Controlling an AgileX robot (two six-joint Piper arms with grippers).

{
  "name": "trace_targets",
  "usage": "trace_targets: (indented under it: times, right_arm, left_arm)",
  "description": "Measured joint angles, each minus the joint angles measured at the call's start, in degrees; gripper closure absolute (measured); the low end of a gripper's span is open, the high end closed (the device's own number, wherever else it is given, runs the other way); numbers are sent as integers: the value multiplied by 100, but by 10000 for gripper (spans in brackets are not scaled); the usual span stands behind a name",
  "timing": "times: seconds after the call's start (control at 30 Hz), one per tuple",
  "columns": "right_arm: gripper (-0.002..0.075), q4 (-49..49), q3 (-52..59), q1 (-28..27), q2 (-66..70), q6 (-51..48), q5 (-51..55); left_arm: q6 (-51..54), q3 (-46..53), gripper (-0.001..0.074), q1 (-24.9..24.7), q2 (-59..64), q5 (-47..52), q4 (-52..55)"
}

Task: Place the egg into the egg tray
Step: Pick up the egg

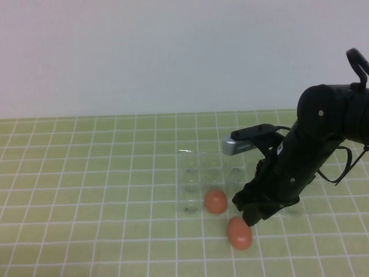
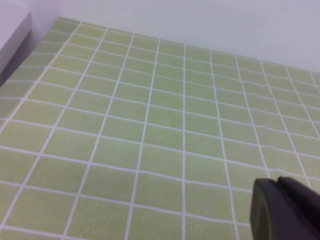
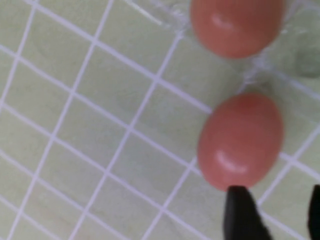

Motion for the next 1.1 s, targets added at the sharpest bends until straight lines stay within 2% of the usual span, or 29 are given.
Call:
trace_targets:
  times: [0.1, 0.17, 0.4, 0.53, 0.6, 0.73, 1.1]
  right_arm:
    - [367, 200, -87, 36, 119, -146, 178]
    - [315, 236, -109, 64, 157, -168, 204]
    - [250, 284, -123, 105, 354, 289, 155]
    - [129, 306, -123, 105, 488, 313, 59]
    - [92, 317, -123, 105, 526, 313, 50]
    - [67, 317, -123, 105, 535, 313, 47]
    - [64, 256, -318, 105, 877, 313, 33]
  left_arm:
    - [0, 0, 738, 0, 0, 0, 0]
    - [0, 0, 738, 0, 0, 0, 0]
    - [0, 0, 738, 0, 0, 0, 0]
    - [0, 0, 738, 0, 0, 0, 0]
    - [0, 0, 738, 0, 0, 0, 0]
    - [0, 0, 738, 0, 0, 0, 0]
    - [0, 0, 738, 0, 0, 0, 0]
